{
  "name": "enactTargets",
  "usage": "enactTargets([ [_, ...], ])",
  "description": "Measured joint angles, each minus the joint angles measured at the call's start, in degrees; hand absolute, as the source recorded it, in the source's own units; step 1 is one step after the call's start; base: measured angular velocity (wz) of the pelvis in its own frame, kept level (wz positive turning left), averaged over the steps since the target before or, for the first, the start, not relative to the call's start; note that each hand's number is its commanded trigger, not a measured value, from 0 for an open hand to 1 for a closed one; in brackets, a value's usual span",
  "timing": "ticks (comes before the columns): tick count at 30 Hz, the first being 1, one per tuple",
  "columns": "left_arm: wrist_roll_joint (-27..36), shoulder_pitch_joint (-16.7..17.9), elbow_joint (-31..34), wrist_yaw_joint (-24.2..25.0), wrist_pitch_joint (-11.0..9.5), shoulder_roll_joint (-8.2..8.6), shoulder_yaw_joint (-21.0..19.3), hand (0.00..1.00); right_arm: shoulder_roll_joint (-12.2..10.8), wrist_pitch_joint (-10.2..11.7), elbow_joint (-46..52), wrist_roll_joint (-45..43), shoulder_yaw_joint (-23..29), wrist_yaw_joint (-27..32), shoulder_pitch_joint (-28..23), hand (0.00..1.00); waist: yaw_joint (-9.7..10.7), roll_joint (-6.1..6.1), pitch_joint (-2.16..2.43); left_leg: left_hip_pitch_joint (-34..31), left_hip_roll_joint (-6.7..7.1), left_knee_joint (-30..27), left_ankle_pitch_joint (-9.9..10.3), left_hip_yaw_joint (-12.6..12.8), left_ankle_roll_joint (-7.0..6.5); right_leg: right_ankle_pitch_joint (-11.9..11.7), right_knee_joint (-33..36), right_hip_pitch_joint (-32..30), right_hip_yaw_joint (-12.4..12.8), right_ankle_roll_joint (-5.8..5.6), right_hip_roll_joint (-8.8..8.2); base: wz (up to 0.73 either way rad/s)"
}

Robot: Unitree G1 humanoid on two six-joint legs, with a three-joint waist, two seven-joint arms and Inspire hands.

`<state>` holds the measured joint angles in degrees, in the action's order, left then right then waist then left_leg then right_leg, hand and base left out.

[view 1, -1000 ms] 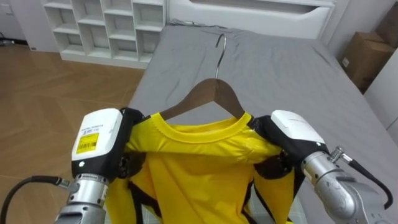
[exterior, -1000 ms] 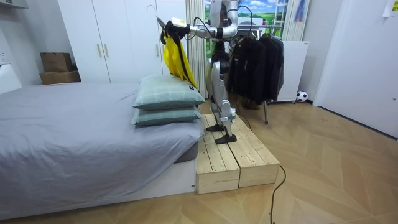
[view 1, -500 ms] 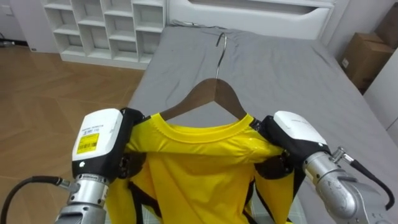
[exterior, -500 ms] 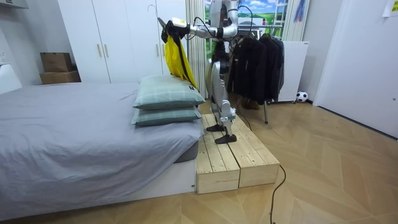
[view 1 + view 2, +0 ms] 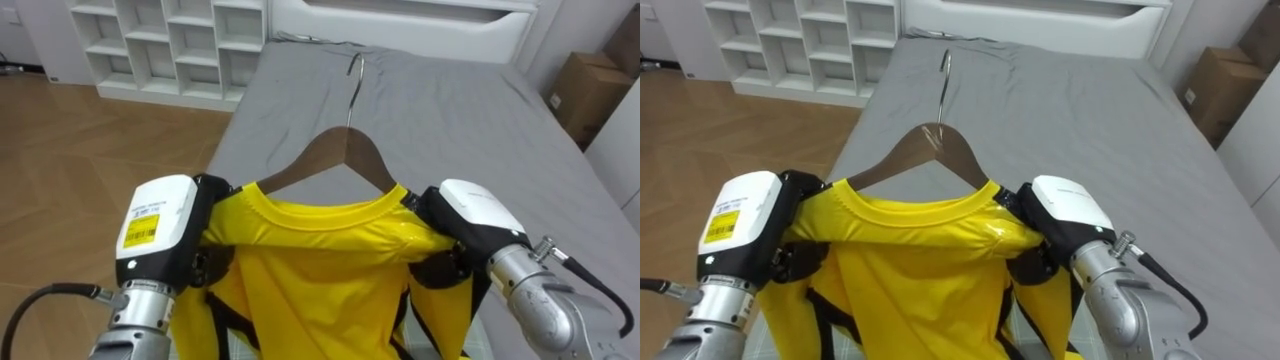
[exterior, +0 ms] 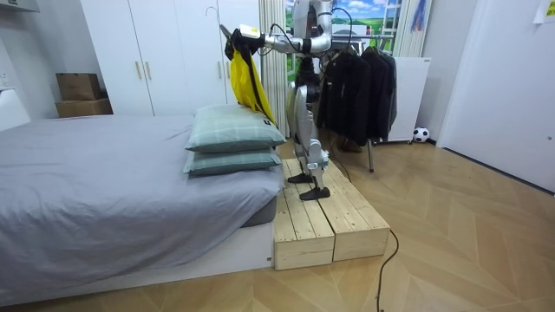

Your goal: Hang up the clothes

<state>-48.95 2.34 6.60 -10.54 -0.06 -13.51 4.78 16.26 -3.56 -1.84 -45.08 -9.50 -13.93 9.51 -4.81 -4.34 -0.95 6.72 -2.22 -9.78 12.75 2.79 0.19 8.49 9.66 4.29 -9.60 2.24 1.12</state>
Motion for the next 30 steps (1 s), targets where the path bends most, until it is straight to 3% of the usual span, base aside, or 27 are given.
enactTargets([
  [4,0.05,0.0,0.0,0.0,-0.01,1.6,0.08,0.0,-0.61,0.0,-0.19,-0.17,-0.66,-0.1,-0.17,1.0,0.01,0.0,0.0,-0.02,0.0,-0.05,0.0,-0.05,0.0,0.0,0.0,0.01,-0.02,0.0,0.0,0.0],
  [30,2.25,0.0,0.0,0.03,-0.23,2.16,0.94,0.0,-0.66,0.0,-0.41,-0.72,-0.75,-2.37,-0.3,1.0,-0.03,-0.03,0.01,-0.01,0.02,-0.04,0.0,-0.02,0.0,0.0,0.02,0.05,-0.03,0.0,0.0,0.0],
])
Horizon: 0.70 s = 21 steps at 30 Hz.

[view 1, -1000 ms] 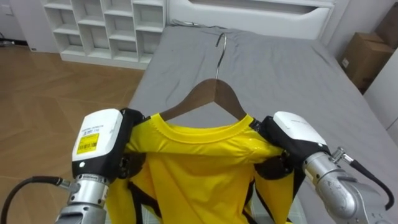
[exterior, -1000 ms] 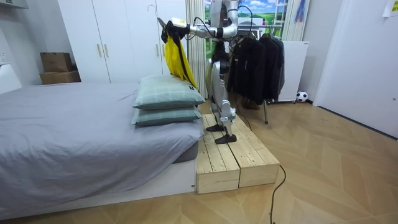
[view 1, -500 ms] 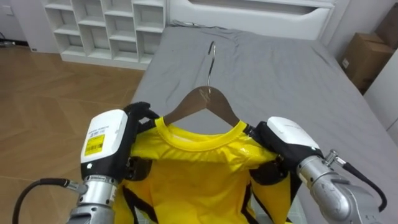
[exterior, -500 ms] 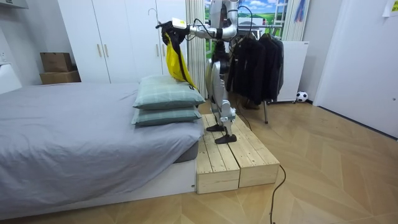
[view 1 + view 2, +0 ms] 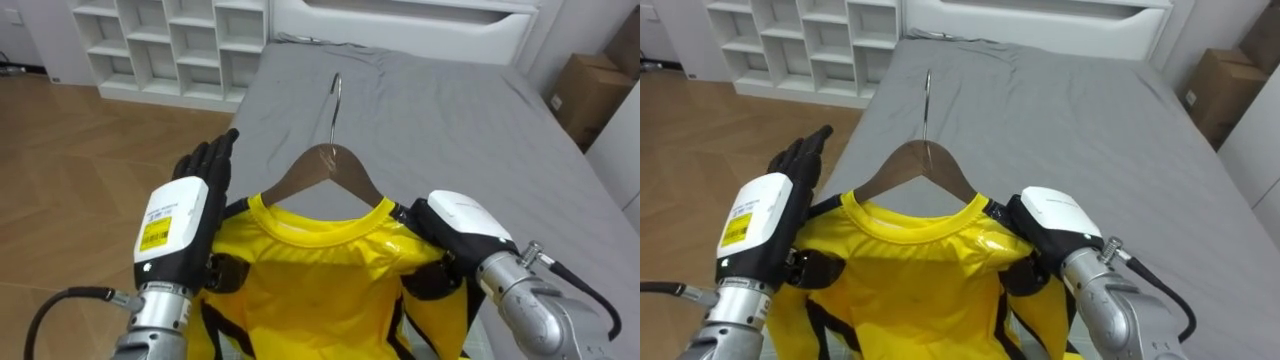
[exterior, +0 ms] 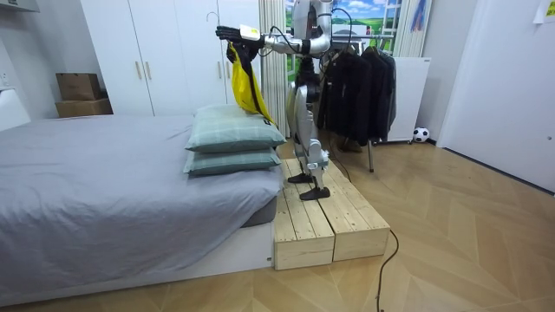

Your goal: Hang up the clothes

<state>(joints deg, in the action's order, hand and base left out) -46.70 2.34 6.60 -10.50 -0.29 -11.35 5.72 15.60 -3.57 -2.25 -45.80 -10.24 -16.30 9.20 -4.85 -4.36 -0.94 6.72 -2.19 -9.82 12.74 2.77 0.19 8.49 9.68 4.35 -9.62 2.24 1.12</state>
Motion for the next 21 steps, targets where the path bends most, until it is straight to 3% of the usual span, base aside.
enactTargets([
  [9,3.62,0.01,0.0,1.1,0.13,0.03,-0.02,0.0,0.06,0.1,-0.02,0.6,0.58,0.67,-0.85,1.0,0.36,0.05,-0.02,-0.08,0.0,0.01,0.0,0.02,0.0,0.0,-0.1,0.35,-0.69,0.0,-0.05,0.02],
  [14,4.88,0.01,0.0,1.08,0.1,0.77,-0.07,0.0,0.2,1.72,-0.6,1.16,2.1,1.93,-0.88,1.0,0.31,0.27,0.05,0.02,0.01,-0.14,0.0,-0.06,0.0,0.0,-0.1,0.36,-0.7,0.0,-0.08,0.0],
  [21,6.66,0.01,0.01,0.62,0.07,1.31,-0.03,0.0,0.2,2.68,-4.08,1.4,2.72,4.53,-0.94,1.0,1.07,1.54,0.56,-0.05,0.05,-0.35,0.0,-0.64,0.0,0.0,-0.07,0.65,-1.33,0.0,-0.21,0.04],
])
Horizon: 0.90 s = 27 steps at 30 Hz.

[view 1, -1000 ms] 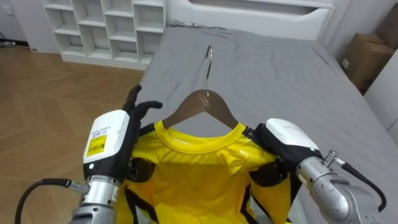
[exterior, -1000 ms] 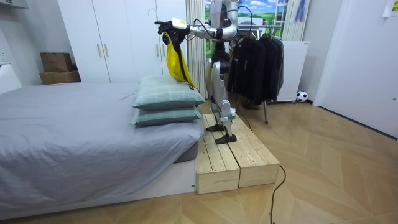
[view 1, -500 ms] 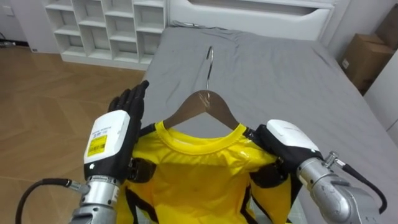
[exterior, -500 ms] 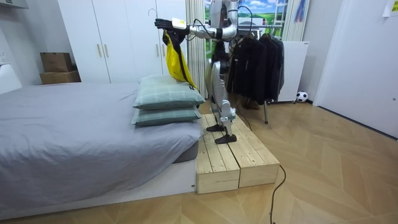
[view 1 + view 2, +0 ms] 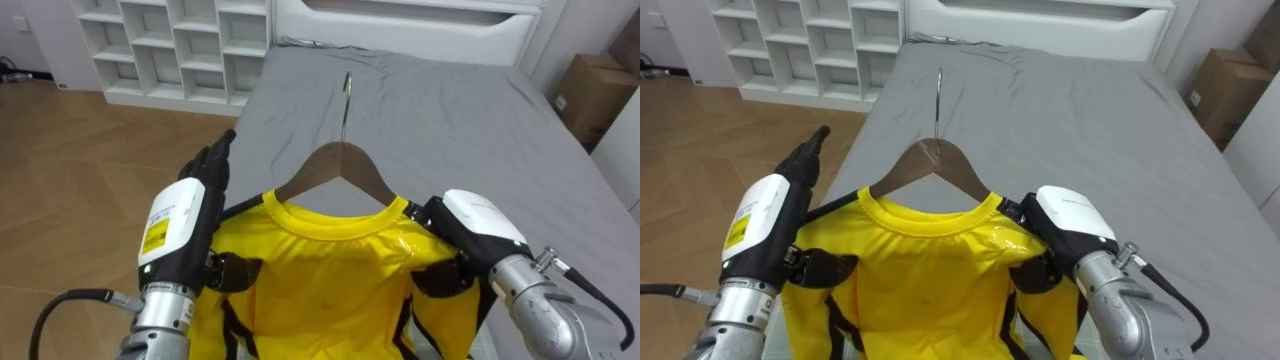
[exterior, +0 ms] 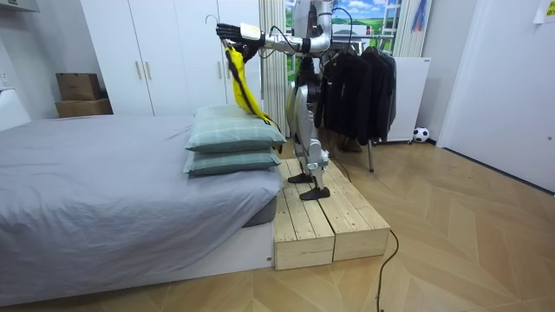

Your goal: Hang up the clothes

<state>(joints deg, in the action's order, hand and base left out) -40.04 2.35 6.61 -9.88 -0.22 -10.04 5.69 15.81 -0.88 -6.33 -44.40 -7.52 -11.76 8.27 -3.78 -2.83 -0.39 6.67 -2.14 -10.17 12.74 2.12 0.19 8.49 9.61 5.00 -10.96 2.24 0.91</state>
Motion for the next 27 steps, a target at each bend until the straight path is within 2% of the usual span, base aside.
enactTargets([
  [6,0.09,0.0,0.0,-0.66,-0.05,0.2,0.24,0.0,-0.04,0.25,-4.24,0.47,2.03,1.16,0.02,1.0,0.24,0.12,0.04,0.03,0.0,-0.28,-0.03,-0.41,0.04,0.0,-0.01,0.01,0.21,0.0,-0.24,0.01],
  [11,1.23,0.0,-0.01,-0.83,-0.09,0.58,2.26,0.0,-0.22,0.07,-4.26,2.39,2.16,1.7,0.53,1.0,0.18,-0.02,-0.02,0.16,0.11,-0.3,-0.06,0.09,0.07,0.02,-0.06,0.0,0.75,-0.01,-0.29,-0.03],
  [19,2.44,0.02,-1.78,-0.85,-0.09,0.37,2.42,0.0,-0.79,0.07,-5.04,4.23,2.15,4.33,0.54,1.0,-0.07,-0.95,-0.66,0.82,0.16,-0.13,-0.06,1.77,0.06,0.04,-0.14,0.11,2.2,-0.04,-0.07,-0.09],
  [27,4.54,0.04,-3.77,-0.85,-0.08,0.37,1.98,0.0,-0.9,0.08,-7.28,4.61,2.21,7.56,0.54,1.0,0.15,-0.93,-0.64,0.68,0.17,-0.06,-0.06,1.99,0.06,0.03,-0.79,0.09,2.63,-0.03,0.17,-0.02],
])
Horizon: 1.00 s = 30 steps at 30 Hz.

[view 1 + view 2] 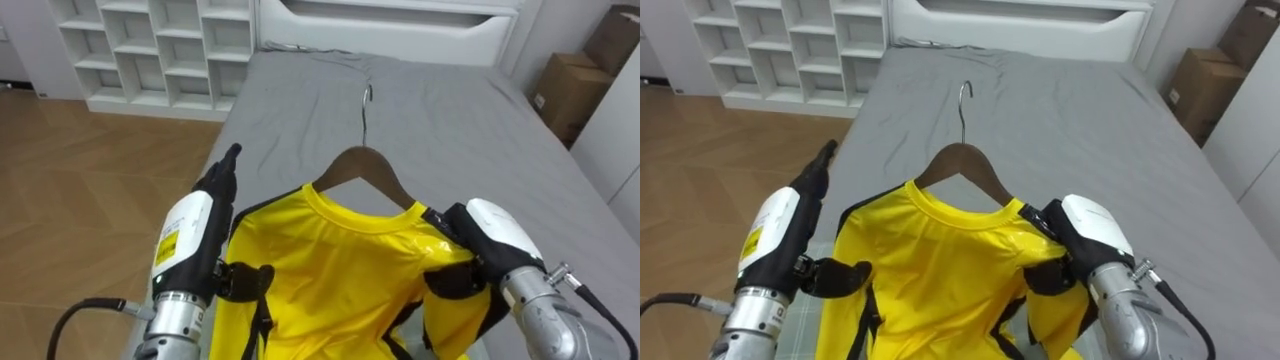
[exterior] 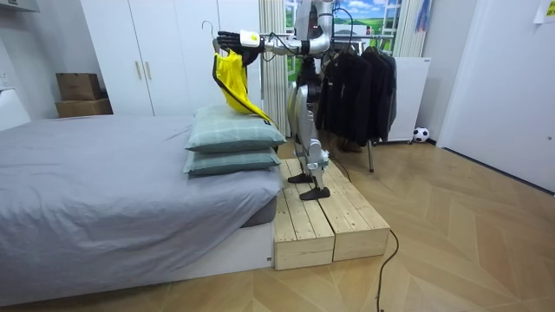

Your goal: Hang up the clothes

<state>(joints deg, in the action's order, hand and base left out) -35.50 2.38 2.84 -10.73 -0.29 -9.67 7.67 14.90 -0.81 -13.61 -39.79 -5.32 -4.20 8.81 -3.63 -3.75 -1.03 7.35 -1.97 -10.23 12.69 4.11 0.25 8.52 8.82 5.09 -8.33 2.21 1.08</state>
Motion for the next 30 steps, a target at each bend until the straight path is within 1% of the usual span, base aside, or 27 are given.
enactTargets([
  [2,0.55,0.05,-0.14,0.0,0.01,0.02,-0.45,0.0,0.02,0.0,0.0,-0.03,0.0,0.5,0.0,1.0,-0.04,0.11,0.05,-0.05,-0.05,0.07,0.0,0.11,0.0,0.0,-0.03,-0.06,-0.03,0.0,-0.02,0.0],
  [3,2.42,0.25,-0.18,-0.21,0.01,0.01,-0.84,0.0,0.04,0.0,0.0,-0.07,0.01,0.87,0.0,1.0,0.03,0.14,0.07,0.02,-0.11,0.17,0.0,0.1,0.0,0.0,0.0,-0.05,-0.05,0.01,-0.01,0.0],
  [5,3.41,0.53,-0.85,-1.3,0.01,0.01,-1.01,0.0,0.04,0.0,0.0,-0.16,0.41,1.55,0.0,1.0,0.08,0.17,0.1,0.02,-0.17,0.23,0.0,-0.26,0.0,-0.01,0.02,-0.05,-0.27,0.01,0.02,0.03],
  [8,3.48,0.66,-2.22,-2.35,0.01,0.01,-1.32,0.0,0.03,0.08,0.14,-0.75,2.05,2.45,0.02,1.0,0.17,0.24,0.18,-0.16,-0.16,0.31,0.0,-0.8,0.0,-0.01,0.03,-0.07,-0.67,0.02,-0.03,0.08],
  [11,3.49,1.26,-2.59,-2.71,0.0,0.02,-2.89,0.0,0.07,0.06,0.28,-2.04,3.42,3.33,0.27,1.0,0.16,0.28,0.35,0.15,-0.25,0.49,0.0,-0.94,0.0,-0.01,0.48,-0.07,-0.62,0.02,-0.05,0.0],
  [13,3.57,3.46,-2.74,-3.75,-0.02,-0.15,-4.74,0.0,0.35,0.06,2.06,-2.97,4.29,3.68,0.23,1.0,0.42,0.65,0.72,0.44,-0.31,0.58,0.0,-0.95,0.0,-0.01,0.97,-0.1,-0.5,0.02,-0.02,0.0],
  [14,3.74,3.95,-2.75,-4.07,-0.02,-0.15,-5.16,0.0,0.6,0.06,2.6,-2.96,4.4,4.06,0.23,1.0,0.43,0.68,0.74,0.48,-0.3,0.61,0.0,-0.92,0.0,-0.01,0.97,-0.1,-0.44,0.02,-0.03,0.0],
  [15,4.67,4.55,-2.89,-4.8,-0.03,-0.18,-5.79,0.0,1.34,0.09,3.39,-2.99,4.41,5.04,0.23,1.0,0.38,0.67,0.75,0.52,-0.29,0.67,0.0,-0.92,0.0,-0.01,0.97,-0.1,-0.41,0.02,-0.05,0.0],
  [17,4.74,4.66,-4.95,-6.19,-0.54,-0.23,-6.69,0.0,2.32,0.34,3.54,-3.03,4.5,6.78,0.24,1.0,0.08,0.6,0.8,0.76,-0.29,0.8,0.0,-0.81,0.0,-0.01,1.05,0.0,-0.32,0.02,-0.04,0.0],
  [18,4.98,4.79,-7.41,-7.31,-1.11,-0.13,-7.88,0.0,2.49,0.8,3.55,-3.94,5.12,7.42,0.24,1.0,-0.04,0.62,0.82,0.89,-0.28,0.79,0.0,-0.73,0.0,-0.01,1.07,0.09,-0.3,0.02,-0.01,0.0],
  [19,6.14,4.83,-10.41,-8.29,-1.3,-0.13,-9.14,0.0,2.51,1.22,3.58,-5.34,6.0,8.06,0.24,1.0,0.02,0.63,0.83,0.9,-0.22,0.73,0.0,-0.76,0.0,-0.01,1.07,0.13,-0.3,0.02,0.04,0.0],
  [20,6.87,4.83,-11.79,-8.72,-1.3,-0.13,-9.84,0.0,2.55,1.37,3.58,-5.71,6.42,8.37,0.24,1.0,0.03,0.64,0.82,0.89,-0.21,0.69,0.0,-0.76,0.0,-0.01,1.05,0.13,-0.27,0.02,0.07,0.0],
  [22,9.72,5.38,-15.85,-10.2,-1.27,-0.12,-12.87,0.0,2.75,1.51,4.26,-5.86,7.7,8.97,0.21,1.0,0.23,0.66,0.81,0.83,-0.19,0.55,0.0,-0.6,0.0,-0.01,0.99,0.15,-0.12,0.02,0.11,-0.04],
  [24,11.44,5.7,-17.28,-11.61,-1.38,-0.09,-14.43,0.0,2.81,1.76,5.32,-5.74,8.86,9.09,0.2,1.0,0.17,0.76,0.79,0.84,-0.18,0.47,0.0,-0.4,0.0,-0.01,0.91,0.18,0.15,0.02,0.12,-0.05],
  [26,13.08,6.28,-18.67,-12.99,-2.03,-0.04,-15.59,0.0,3.5,2.21,6.81,-5.64,9.48,9.48,-0.02,1.0,0.18,0.94,0.86,0.85,-0.12,0.54,0.0,-0.33,0.0,0.02,0.86,0.17,0.19,0.0,0.01,-0.02],
  [29,13.56,7.28,-20.31,-14.54,-2.35,-0.01,-17.98,0.0,4.23,2.5,10.92,-5.14,11.49,9.77,-2.06,1.0,0.09,0.99,0.87,1.0,-0.12,0.58,0.0,-0.31,0.0,0.13,0.7,0.42,0.14,0.04,0.03,0.0],
  [30,13.6,7.6,-21.8,-15.8,-2.69,-0.01,-19.09,0.0,4.5,2.59,12.52,-4.83,12.03,10.5,-3.43,1.0,0.1,1.05,0.9,1.24,-0.1,0.61,0.0,-0.35,0.0,0.22,0.7,0.74,0.1,0.03,0.04,0.04],
])
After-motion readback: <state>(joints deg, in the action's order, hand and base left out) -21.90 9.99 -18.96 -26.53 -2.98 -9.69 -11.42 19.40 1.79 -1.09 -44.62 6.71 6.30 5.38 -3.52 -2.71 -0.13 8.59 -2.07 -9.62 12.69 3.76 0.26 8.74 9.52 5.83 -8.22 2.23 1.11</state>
